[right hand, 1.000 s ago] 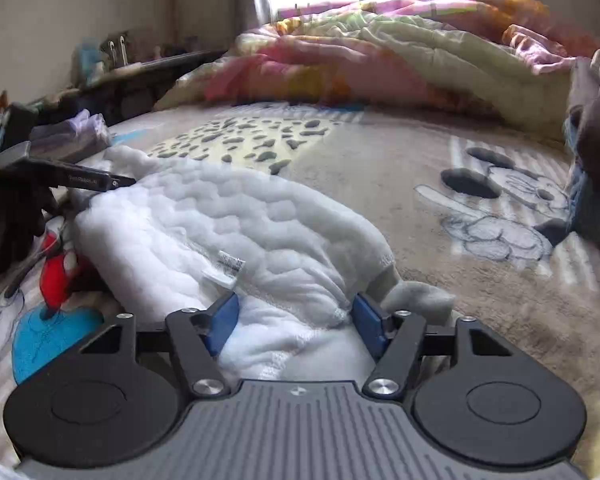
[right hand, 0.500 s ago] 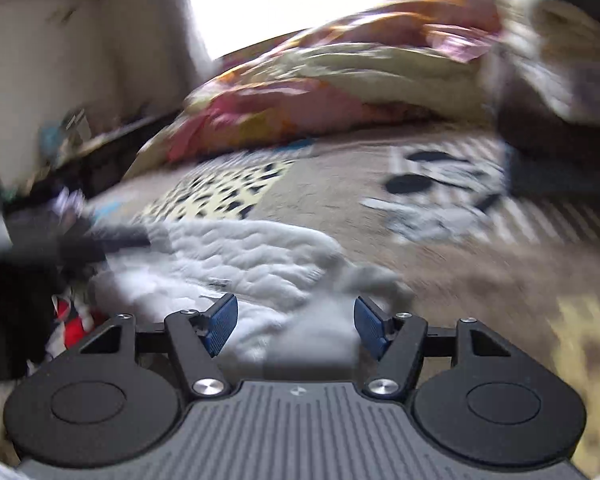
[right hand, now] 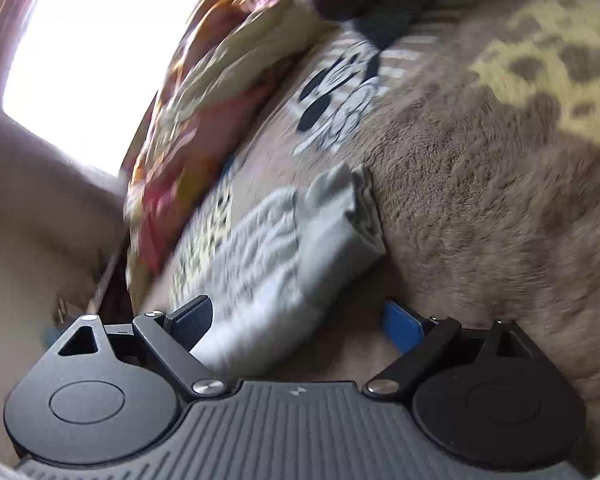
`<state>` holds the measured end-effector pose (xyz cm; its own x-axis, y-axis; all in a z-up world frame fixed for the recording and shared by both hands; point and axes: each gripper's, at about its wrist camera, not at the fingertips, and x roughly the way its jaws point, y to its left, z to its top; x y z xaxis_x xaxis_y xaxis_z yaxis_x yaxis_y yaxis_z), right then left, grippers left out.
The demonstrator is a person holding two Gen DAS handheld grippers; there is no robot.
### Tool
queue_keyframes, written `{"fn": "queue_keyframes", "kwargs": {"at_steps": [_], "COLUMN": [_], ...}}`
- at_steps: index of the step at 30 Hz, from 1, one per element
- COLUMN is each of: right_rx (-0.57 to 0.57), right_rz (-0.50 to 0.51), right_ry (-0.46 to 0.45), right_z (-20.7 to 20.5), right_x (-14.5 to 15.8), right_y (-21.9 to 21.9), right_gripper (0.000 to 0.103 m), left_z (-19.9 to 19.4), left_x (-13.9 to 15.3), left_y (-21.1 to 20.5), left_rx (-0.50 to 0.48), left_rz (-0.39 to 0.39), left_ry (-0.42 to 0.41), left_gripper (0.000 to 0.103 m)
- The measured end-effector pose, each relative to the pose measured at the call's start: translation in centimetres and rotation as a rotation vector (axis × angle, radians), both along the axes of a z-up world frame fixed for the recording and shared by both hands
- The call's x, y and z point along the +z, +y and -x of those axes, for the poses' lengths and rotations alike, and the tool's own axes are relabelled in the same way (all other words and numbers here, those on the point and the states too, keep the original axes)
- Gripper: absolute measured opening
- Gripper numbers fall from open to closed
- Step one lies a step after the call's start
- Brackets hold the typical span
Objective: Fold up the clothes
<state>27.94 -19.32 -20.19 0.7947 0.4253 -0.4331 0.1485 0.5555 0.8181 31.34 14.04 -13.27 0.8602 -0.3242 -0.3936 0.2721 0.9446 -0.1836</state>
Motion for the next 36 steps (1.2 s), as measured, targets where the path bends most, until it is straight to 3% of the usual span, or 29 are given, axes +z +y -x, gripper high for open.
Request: {"fn": "queue_keyframes", "kwargs": {"at_steps": [5,9,11,20,30,32,36], "right_rx": [-0.100,-0.163,-0.162,-0.199,-0.340,-0.359,-0.395], "right_rz": [0.016,0.028,0.005,-0.073,0.059,0.039,-0.007], "right_ry": [-0.018,-0.053,-0.065,-0.140,-0.063,-0.033,-0.060], "right_z": [-1.9,-2.3,-2.4,2.6,6.2,5.9,6.4], "right_x": [-1.3,-2.2,-2.8,-1.6,-1.4,-2.0,-2.9], "right_y": [1.1,1.5,1.3,-3.3,-15.6,-16.7,-16.2], "right_gripper": [0.055,0.039,0.015,0.012,0.013,0.019,0.029], "left_z": [0.7,1.4,1.7,4.5,4.2,4.1,3.9], "left_x": [0.4,-0.2,-0.6,-0.2,-1.1,-1.0,-1.3], "left_y": [2.4,3.6,3.9,1.9,-4.4,-5.6,-8.7], "left_rx": [0.035,0.029,0.043,-0.074,-0.181,-0.194,-0.200], "left_rz": [0.032,0.016,-0.006,-0.017,-0.029,-0.027,-0.028], "left_ry": [-0.015,-0.011,0.004,-0.006,0.040,0.033,0.028], "left_gripper": [0.073,0.073,0.073,0.073,0.072,0.072,0.068]}}
